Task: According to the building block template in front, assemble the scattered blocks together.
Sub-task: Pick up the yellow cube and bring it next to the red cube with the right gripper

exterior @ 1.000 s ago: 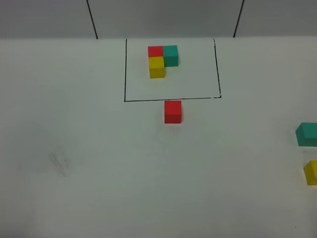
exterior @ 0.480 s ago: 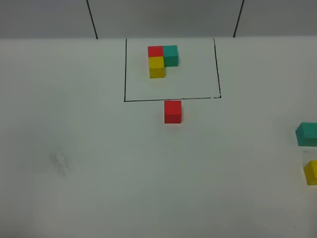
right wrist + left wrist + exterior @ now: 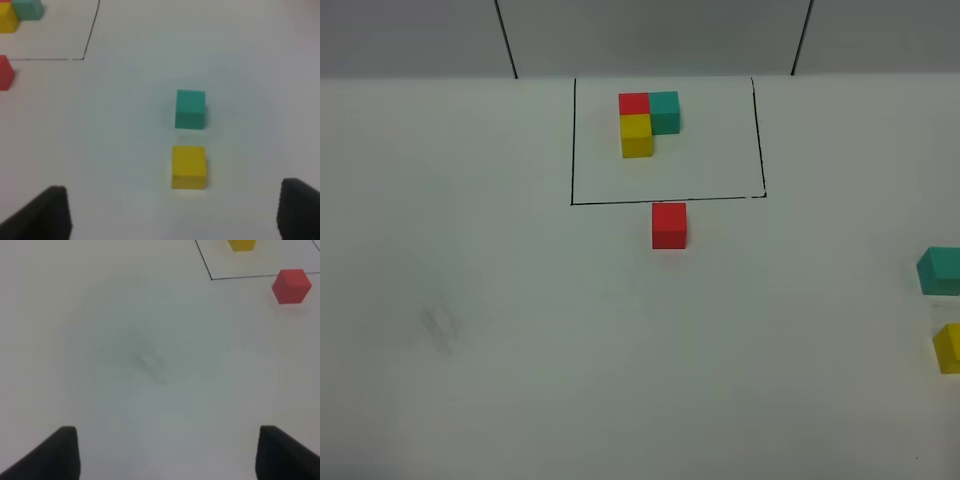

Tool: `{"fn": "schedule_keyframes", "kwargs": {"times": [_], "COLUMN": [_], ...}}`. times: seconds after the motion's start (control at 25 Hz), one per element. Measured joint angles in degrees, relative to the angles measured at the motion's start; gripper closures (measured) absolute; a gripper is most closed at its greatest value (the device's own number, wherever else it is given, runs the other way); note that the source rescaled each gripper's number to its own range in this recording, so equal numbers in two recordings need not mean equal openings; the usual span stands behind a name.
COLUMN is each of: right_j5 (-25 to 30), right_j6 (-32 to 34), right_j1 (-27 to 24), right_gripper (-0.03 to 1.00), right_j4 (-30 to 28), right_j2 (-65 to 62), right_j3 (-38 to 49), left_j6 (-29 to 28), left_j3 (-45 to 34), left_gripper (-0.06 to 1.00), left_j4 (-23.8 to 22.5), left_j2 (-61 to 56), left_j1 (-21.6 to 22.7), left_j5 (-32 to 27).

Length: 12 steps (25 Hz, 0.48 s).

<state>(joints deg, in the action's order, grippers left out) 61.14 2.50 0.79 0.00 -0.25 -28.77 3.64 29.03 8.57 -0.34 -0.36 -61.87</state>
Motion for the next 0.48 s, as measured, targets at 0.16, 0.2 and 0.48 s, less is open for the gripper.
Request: {"fn": "schedule_keyframes", "kwargs": {"times": [0.16,0.2,0.48], "right_j5": [0.00,0.00,0.00], "right_j6": [0.00,0.00,0.00], "right_j1": [0.00,0.00,0.00], "right_gripper": [0.27,0.27,0.27], "right_j4": [0.00,0.00,0.00], "right_j2": [0.00,0.00,0.00], "right_j3": [0.00,0.00,0.00], "left_j6": [-0.13,-0.13,-0.15], "left_j3": [0.00,0.00,0.00], "left_gripper": [0.24,0.24,0.24], "left_j4": [0.00,0.00,0.00], "left_j2": [0.00,0.00,0.00], "left_j1": [0.00,0.00,0.00], "left_j5": [0.00,0.00,0.00]}}
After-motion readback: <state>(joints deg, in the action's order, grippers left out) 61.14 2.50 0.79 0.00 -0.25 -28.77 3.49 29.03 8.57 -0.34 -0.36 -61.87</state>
